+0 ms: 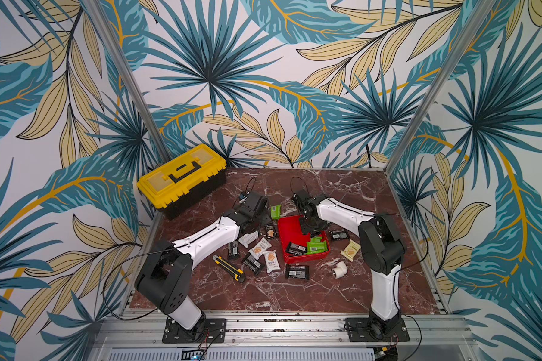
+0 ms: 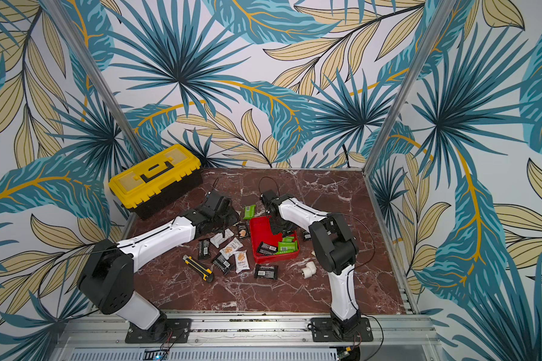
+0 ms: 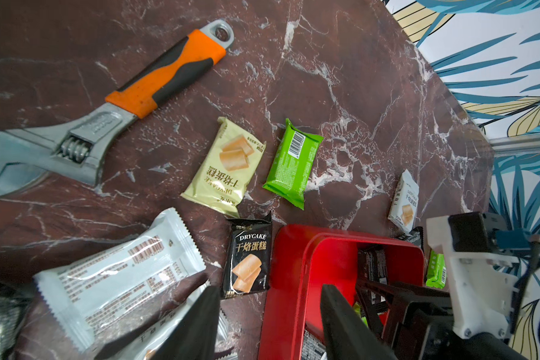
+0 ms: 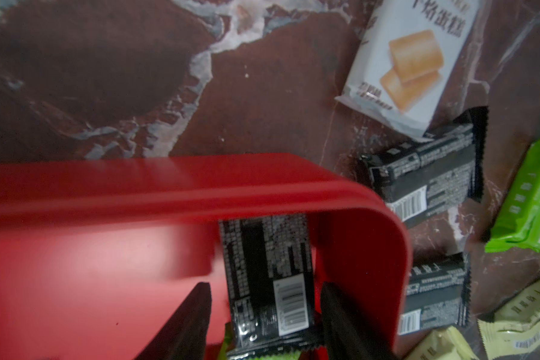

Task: Take the cookies out of the storage box
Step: Pick up the cookie from the storage box.

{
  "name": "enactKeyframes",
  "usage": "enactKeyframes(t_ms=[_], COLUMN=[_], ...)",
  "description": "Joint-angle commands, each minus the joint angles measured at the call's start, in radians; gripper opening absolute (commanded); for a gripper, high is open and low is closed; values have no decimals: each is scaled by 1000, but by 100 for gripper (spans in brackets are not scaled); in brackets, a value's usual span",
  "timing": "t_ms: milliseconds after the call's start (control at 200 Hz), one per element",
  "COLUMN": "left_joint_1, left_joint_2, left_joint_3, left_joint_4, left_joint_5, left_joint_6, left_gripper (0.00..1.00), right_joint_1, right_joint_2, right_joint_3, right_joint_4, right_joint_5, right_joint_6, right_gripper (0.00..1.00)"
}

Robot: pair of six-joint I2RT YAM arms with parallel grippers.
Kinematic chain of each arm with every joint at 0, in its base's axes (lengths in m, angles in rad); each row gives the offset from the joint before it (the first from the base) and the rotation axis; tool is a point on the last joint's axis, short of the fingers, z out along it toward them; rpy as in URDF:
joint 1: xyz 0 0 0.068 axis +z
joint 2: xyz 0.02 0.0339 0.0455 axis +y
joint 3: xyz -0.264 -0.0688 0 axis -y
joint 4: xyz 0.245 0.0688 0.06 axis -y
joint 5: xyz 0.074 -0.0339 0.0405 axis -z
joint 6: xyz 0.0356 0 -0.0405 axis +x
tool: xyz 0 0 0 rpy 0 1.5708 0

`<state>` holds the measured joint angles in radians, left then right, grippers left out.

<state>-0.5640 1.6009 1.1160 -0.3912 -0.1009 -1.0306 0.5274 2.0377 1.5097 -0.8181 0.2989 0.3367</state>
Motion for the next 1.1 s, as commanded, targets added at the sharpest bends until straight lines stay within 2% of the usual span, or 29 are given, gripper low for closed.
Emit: enactKeyframes(t_ms=[0, 175, 250, 426, 816, 1097], left_joint_1=[-4, -2, -4, -4, -3, -3], left_joint_2=[-27, -27, -27, -28, -32, -34], left_joint_3=[-29, -28, -29, -28, -30, -31], left_joint_4=[-9, -6, -5, -6, -14, -17], left_joint_5=[-16, -18, -16, -18, -19, -20], left_joint_6=[-9, -11, -13, -14, -9, -8], left_gripper=[57, 57, 57, 57, 57, 57], right_joint_1=[6, 12, 13, 12, 11, 11], right_joint_2=[8, -32, -41, -26, 51, 83], right_joint_3=[0, -8, -1, 3, 52, 62], right_joint_4=[19, 55, 57, 39, 44, 54], right_joint_5=[-49, -155, -147, -40, -72, -85], right_joint_6=[17, 22, 29, 72, 24, 8], right_gripper=[61, 61, 61, 62, 62, 56])
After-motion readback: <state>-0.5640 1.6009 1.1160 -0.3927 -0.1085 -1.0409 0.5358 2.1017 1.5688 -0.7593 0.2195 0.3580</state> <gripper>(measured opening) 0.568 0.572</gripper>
